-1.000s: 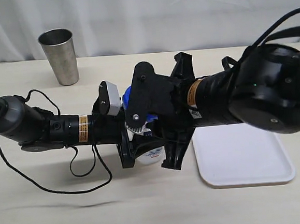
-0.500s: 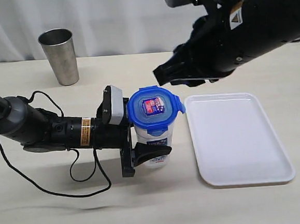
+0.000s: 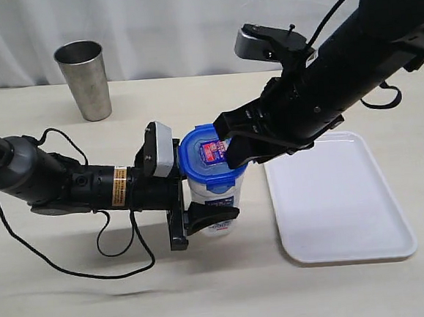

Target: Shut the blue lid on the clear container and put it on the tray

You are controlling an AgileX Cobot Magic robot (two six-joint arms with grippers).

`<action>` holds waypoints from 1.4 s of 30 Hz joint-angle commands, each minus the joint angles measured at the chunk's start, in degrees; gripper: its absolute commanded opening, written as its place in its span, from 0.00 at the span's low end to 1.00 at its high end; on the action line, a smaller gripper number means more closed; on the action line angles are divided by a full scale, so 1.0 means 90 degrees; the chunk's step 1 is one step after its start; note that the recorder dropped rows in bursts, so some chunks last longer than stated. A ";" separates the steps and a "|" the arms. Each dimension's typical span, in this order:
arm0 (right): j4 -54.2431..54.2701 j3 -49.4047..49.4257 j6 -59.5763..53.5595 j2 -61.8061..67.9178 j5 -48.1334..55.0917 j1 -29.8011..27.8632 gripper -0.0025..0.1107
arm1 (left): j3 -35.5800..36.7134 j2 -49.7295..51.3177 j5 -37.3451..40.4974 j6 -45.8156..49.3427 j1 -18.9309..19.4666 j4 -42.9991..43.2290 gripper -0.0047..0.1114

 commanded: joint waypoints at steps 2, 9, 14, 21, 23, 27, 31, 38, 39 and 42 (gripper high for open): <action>0.0156 -0.0012 -0.0272 0.0128 -0.0173 -0.0027 0.42 | -0.0003 -0.0082 -0.0281 -0.0005 -0.0039 -0.0080 0.04; 0.1168 0.0287 -0.1240 0.0280 -0.0362 -0.0016 0.41 | -0.0003 -0.0082 -0.0295 -0.0051 -0.0039 -0.0070 0.04; 0.2125 0.0507 -0.2094 0.0549 -0.0429 -0.0027 0.31 | -0.0003 -0.0082 -0.0305 -0.0155 -0.0039 -0.0060 0.04; 0.2769 0.0522 -0.2647 0.0743 -0.0416 -0.0027 0.31 | -0.0003 -0.0082 -0.0379 -0.0151 -0.0039 0.0033 0.04; 0.3031 0.0592 -0.2823 0.0773 -0.0416 -0.0027 0.31 | -0.0003 -0.0082 -0.0379 -0.0151 -0.0039 0.0033 0.04; 0.3130 0.0735 -0.3022 0.0802 -0.0404 -0.0027 0.31 | -0.0003 -0.0082 -0.0379 -0.0151 -0.0039 0.0033 0.04; 0.2745 0.0735 -0.3127 0.0690 -0.0359 -0.0027 0.31 | -0.0003 -0.0082 -0.0379 -0.0064 -0.0039 0.0033 0.04; 0.1626 0.0549 -0.3650 0.0004 -0.0415 -0.0027 0.46 | -0.0003 -0.0082 -0.0379 0.0584 0.0219 0.0033 0.04; 0.1454 0.0505 -0.3665 -0.0135 -0.0453 -0.0027 0.49 | -0.0003 -0.0082 -0.0379 0.0702 0.0261 0.0033 0.04; 0.1013 0.0356 -0.3824 -0.0526 -0.0481 -0.0027 0.54 | -0.0003 -0.0082 -0.0340 0.1207 0.0331 0.0011 0.04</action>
